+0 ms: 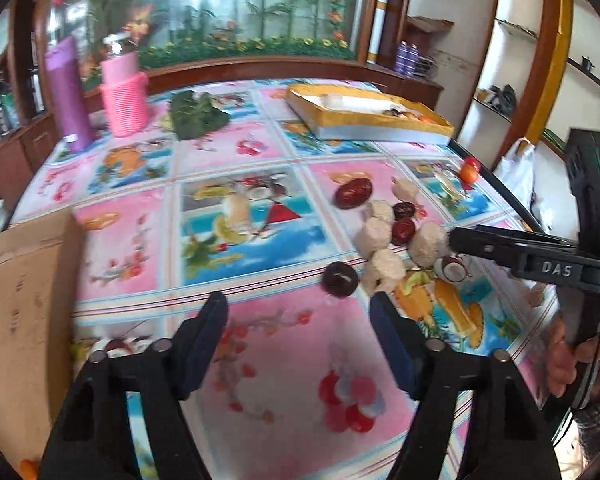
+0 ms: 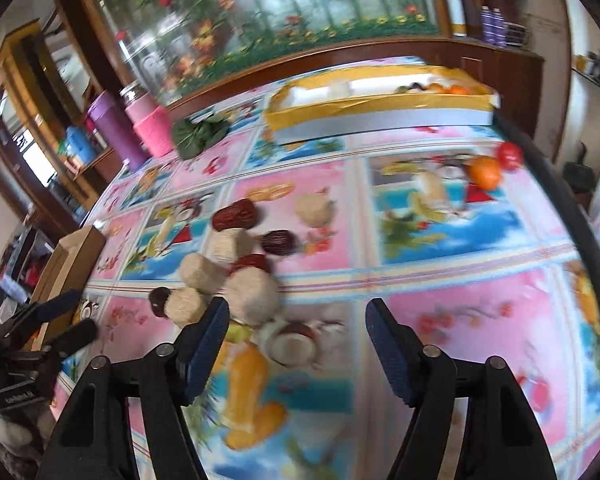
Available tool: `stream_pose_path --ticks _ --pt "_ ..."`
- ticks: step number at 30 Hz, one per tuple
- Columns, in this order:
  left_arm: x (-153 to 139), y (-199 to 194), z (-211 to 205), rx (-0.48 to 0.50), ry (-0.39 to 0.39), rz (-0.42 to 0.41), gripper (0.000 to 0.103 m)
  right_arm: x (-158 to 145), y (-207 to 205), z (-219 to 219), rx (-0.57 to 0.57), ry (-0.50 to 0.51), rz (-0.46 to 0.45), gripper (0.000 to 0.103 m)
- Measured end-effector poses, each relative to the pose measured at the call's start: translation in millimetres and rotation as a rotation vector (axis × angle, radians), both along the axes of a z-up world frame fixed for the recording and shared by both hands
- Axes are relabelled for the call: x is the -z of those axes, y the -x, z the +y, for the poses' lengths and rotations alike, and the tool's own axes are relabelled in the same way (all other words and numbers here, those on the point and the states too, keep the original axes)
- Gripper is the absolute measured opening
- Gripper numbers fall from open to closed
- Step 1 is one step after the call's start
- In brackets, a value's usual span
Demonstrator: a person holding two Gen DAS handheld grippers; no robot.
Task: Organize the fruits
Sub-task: 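Move both tools back to the fruit pile, then grasp a dark date with the left tool while the right grasps a round beige cake, then carry the date and cake into the cardboard box and release both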
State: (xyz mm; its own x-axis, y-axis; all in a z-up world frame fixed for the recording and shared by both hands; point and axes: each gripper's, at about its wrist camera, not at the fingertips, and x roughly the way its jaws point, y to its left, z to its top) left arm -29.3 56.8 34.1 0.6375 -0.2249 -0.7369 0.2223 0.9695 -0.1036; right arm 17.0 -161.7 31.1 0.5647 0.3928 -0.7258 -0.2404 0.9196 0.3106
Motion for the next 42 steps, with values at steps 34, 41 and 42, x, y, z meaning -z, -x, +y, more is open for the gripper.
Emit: stream_pose_path --ticks 34,41,42 --pt "-24 36 55 -0.045 0.048 -0.01 0.022 -31 30 56 -0.104 0.1 -0.045 0.038" --pt "-32 68 196 -0.345 -0.042 0.016 0.023 -57 55 159 -0.308 0.062 -0.092 0.038" --pt "-30 69 216 -0.383 -0.042 0.027 0.023 -58 58 177 -0.341 0.059 -0.094 0.038"
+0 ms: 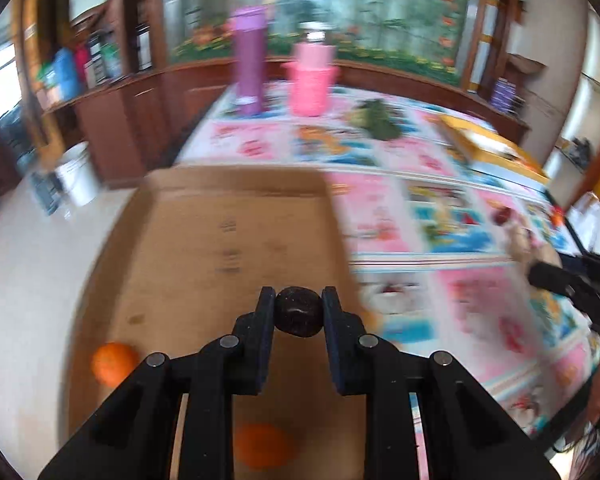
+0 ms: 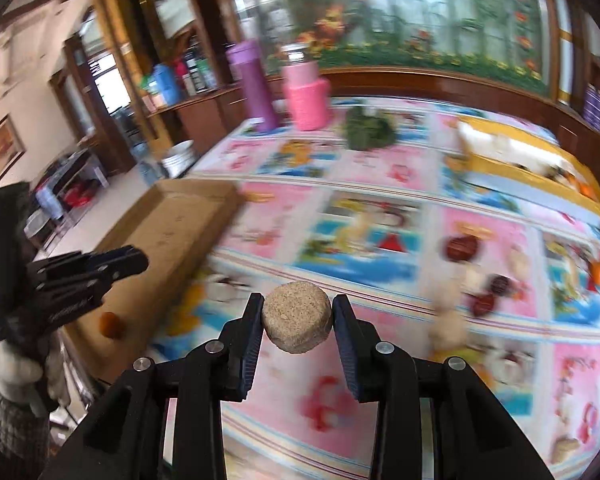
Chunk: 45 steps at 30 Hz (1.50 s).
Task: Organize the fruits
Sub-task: 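Carry the date and cake into the cardboard box and release both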
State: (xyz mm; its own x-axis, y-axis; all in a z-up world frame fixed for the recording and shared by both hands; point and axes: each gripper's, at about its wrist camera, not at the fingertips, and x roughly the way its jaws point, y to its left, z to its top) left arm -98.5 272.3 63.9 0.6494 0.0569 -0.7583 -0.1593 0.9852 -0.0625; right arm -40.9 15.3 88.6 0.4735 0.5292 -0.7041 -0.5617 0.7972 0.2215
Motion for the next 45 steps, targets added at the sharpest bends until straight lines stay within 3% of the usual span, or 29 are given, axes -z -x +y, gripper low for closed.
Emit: stream_pose_path --ticks 5,9,12,17,19,21,25,28,29,31,33,35,39,43,45 --pt "12 -2 68 -0.127 0.022 0.039 0.023 8 13 99 -0.172 0.01 0.017 0.038" --pt "25 -11 90 -0.162 0.045 0.084 0.023 25 19 166 -0.281 0.036 0.056 0.038" --pt "35 -13 96 -0.167 0.081 0.113 0.023 41 23 198 -0.322 0.089 0.064 0.038" --pt "36 -14 92 -0.155 0.071 0.123 0.024 61 26 221 -0.341 0.119 0.091 0.039" --pt "35 -13 91 -0.156 0.065 0.117 0.032 63 28 224 -0.358 0.124 0.088 0.039" --pt "30 -9 90 -0.165 0.059 0.09 0.042 64 30 223 -0.36 0.107 0.1 0.041" --pt "15 5 83 -0.186 0.034 0.031 0.043 54 32 211 -0.344 0.053 0.071 0.048" --pt "-6 26 68 -0.23 -0.033 -0.045 0.048 40 39 192 -0.311 0.002 0.019 0.051" --pt "-14 34 60 -0.256 -0.072 -0.077 0.053 35 43 182 -0.294 -0.014 -0.004 0.055" --pt "-31 57 42 -0.325 -0.15 -0.161 0.078 25 51 155 -0.238 -0.052 -0.062 0.064" --pt "-42 77 26 -0.377 -0.187 -0.233 0.089 19 57 128 -0.164 -0.092 -0.109 0.072" --pt "-47 91 7 -0.395 -0.198 -0.28 0.089 15 62 106 -0.086 -0.124 -0.14 0.074" --pt "-50 96 -27 -0.338 -0.226 -0.312 0.089 17 71 70 0.031 -0.157 -0.156 0.079" --pt "-60 104 -45 -0.31 -0.169 -0.342 0.089 13 83 46 0.109 -0.138 -0.203 0.082" --pt "-64 105 -53 -0.296 -0.154 -0.347 0.089 11 86 34 0.134 -0.142 -0.225 0.09"
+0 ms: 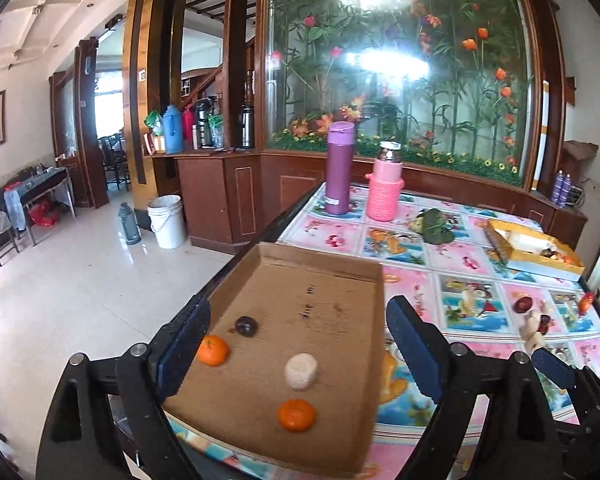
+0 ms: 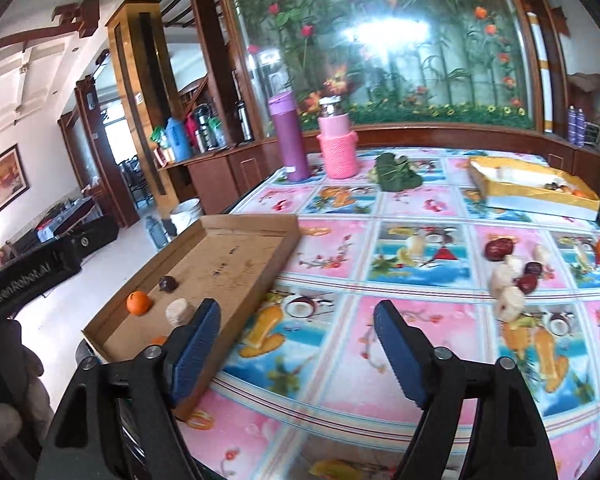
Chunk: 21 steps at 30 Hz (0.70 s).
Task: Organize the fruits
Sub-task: 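Carry the date and cake into the cardboard box and release both, then move both tools back to the fruit pile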
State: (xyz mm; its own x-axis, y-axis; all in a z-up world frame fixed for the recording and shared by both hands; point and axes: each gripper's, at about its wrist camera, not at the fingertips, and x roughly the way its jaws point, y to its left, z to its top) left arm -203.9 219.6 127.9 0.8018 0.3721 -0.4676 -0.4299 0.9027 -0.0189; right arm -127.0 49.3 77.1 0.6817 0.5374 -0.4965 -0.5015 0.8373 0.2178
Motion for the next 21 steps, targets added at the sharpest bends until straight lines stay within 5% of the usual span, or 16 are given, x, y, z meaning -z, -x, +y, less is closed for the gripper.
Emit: stream_pose_path --ticks 10,21 --pt "0 -2 -28 0.069 0.03 0.021 0.089 -13 18 -43 0.203 0.019 -0.218 0.103" --pt "21 -14 -42 0.149 0.064 0.079 0.089 7 -8 -70 0.233 -0.013 -0.013 0.102"
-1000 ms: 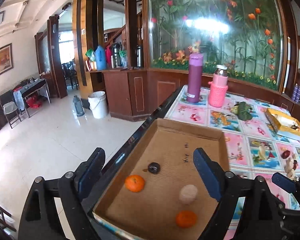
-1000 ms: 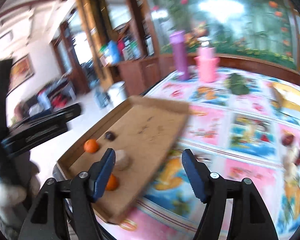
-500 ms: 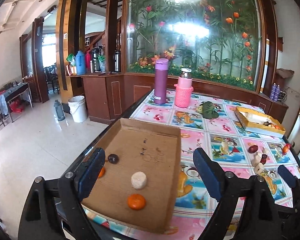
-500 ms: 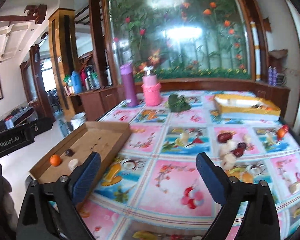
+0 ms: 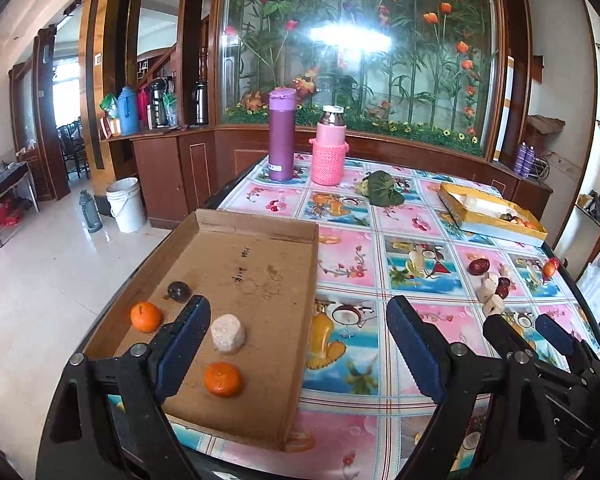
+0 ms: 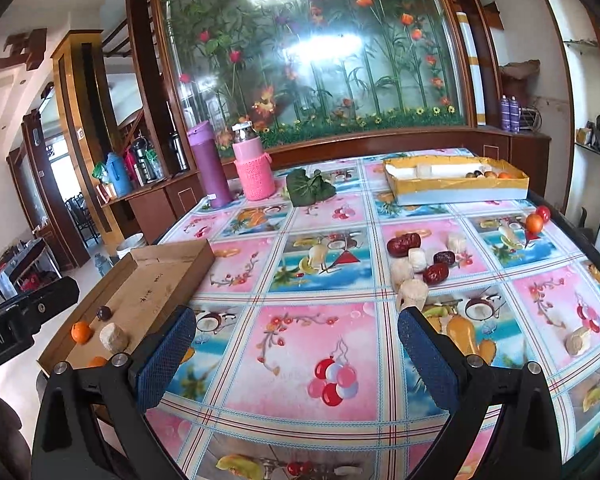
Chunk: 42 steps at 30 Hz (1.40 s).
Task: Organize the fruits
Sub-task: 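Move both tools back to the fruit pile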
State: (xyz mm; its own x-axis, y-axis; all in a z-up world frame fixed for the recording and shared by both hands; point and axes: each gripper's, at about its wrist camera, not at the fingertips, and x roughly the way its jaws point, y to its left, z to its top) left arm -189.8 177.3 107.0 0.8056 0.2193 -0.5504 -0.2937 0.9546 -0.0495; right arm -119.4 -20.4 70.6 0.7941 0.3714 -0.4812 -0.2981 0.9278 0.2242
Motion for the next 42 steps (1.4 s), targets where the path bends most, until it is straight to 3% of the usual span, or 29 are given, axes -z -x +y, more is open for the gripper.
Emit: stream_pose_path --ticks 10,14,18,29,34,35,36,37,42 --pt "12 0 15 -0.019 0.052 0.014 0.089 6 4 5 -0.035 -0.015 0.0 0.098" --pt "17 -1 18 -0.016 0.07 0.023 0.089 4 4 4 -0.037 -0.006 -0.001 0.09" --pt "17 2 18 -0.011 0.079 0.027 0.089 7 2 4 -0.05 0.001 0.013 0.074" --pt "-5 26 18 -0.067 0.013 -0.045 0.089 8 -4 9 -0.067 -0.043 0.045 0.073" --pt "-8 8 8 -0.026 -0.006 -0.024 0.089 -10 -2 -24 0.021 -0.042 0.004 0.075" --pt "-10 2 6 0.002 0.01 -0.022 0.089 -17 -1 -37 0.047 -0.04 -0.009 0.081" --pt "-11 -2 4 0.024 0.023 -0.022 0.089 -25 0 -54 0.078 -0.034 -0.024 0.09" --pt "-11 -7 2 0.044 0.031 -0.02 0.089 -32 1 -71 0.11 -0.021 -0.033 0.093" --pt "4 -36 -14 0.156 0.08 0.049 0.089 -39 8 -167 0.215 0.058 0.023 0.092"
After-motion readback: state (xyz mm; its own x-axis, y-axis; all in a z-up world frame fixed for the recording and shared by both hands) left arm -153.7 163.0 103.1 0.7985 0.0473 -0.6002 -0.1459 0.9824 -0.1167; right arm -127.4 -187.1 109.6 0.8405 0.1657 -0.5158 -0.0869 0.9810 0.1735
